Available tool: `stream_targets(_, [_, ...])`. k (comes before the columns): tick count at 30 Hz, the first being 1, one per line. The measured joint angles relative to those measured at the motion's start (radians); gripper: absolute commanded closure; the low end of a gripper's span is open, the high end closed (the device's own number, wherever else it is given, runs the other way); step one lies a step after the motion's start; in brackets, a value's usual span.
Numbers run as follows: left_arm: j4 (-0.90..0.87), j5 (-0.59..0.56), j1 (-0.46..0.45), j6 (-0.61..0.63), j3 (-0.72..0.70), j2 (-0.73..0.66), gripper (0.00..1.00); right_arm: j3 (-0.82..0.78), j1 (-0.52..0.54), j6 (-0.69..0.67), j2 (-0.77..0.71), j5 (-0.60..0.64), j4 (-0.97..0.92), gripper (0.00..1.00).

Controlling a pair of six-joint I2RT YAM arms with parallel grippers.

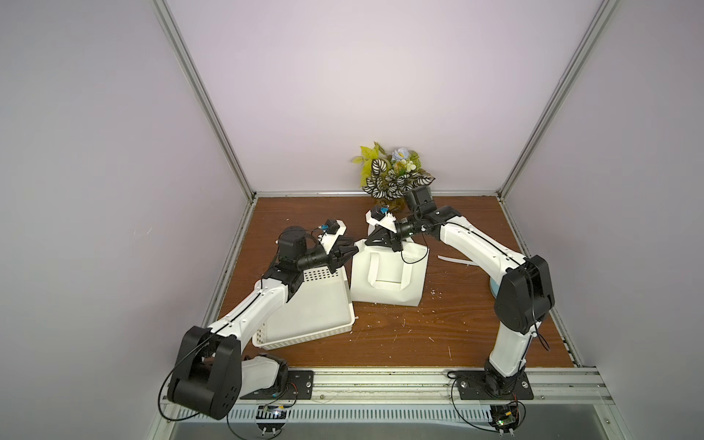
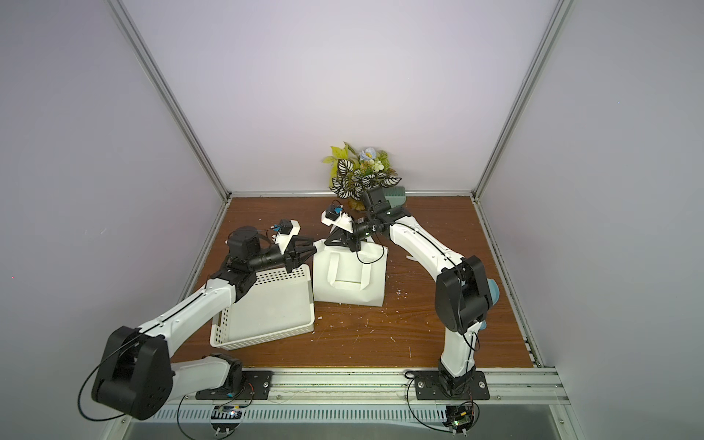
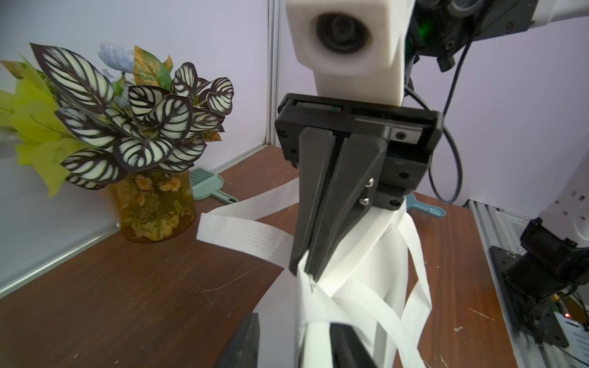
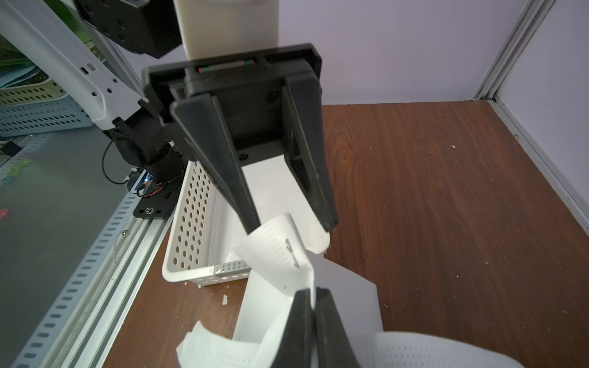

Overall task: Place the ice pack in the delivery bag
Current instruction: Seal the delivery bag at the center of the board.

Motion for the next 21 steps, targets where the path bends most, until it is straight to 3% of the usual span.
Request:
stream_targets(2, [-0.037, -0.015, 0.007, -0.002, 0.000, -0.039, 0.42, 0.000, 0.000, -0.001, 0.000, 0.002, 0.003, 0.98])
stream_targets(5, [-0.065, -0.016, 0.014, -0.024, 0.002, -0.084, 0.32, -0.001, 0.000, -0.002, 0.000, 0.003, 0.005, 0.98])
stream_targets(8, [-0.063, 0.005, 0.015, -0.063, 0.005, -0.087, 0.31, -0.001, 0.000, -0.002, 0.000, 0.003, 0.006, 0.98])
stream_targets(15, [-0.008, 0.048, 0.013, -0.153, 0.065, 0.050, 0.42, -0.002, 0.000, -0.002, 0.000, 0.003, 0.007, 0.97])
stream_targets(18, [0.008, 0.050, 0.000, -0.166, 0.090, 0.104, 0.51, -0.004, 0.000, -0.002, 0.000, 0.003, 0.011, 0.96])
stream_targets(21, [0.002, 0.048, -0.014, -0.163, 0.114, 0.142, 0.69, -0.004, 0.000, -0.002, 0.000, 0.003, 0.012, 0.95])
